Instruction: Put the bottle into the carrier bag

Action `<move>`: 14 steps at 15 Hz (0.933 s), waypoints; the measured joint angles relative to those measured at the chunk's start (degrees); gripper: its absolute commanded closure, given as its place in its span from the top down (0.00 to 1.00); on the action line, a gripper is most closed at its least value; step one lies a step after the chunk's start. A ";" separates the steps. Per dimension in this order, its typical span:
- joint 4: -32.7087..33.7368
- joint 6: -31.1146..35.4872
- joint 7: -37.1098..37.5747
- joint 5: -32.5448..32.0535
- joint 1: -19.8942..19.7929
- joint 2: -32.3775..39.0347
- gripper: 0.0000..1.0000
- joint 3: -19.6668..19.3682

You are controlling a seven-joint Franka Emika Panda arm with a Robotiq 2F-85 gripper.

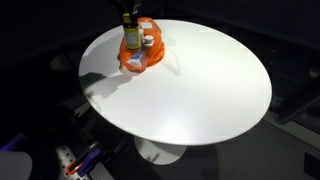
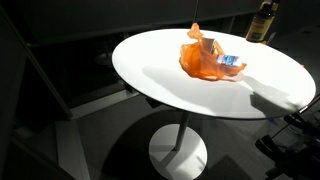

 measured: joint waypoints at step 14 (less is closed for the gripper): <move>0.03 14.80 -1.08 0.08 2.96 10.23 0.20 1.96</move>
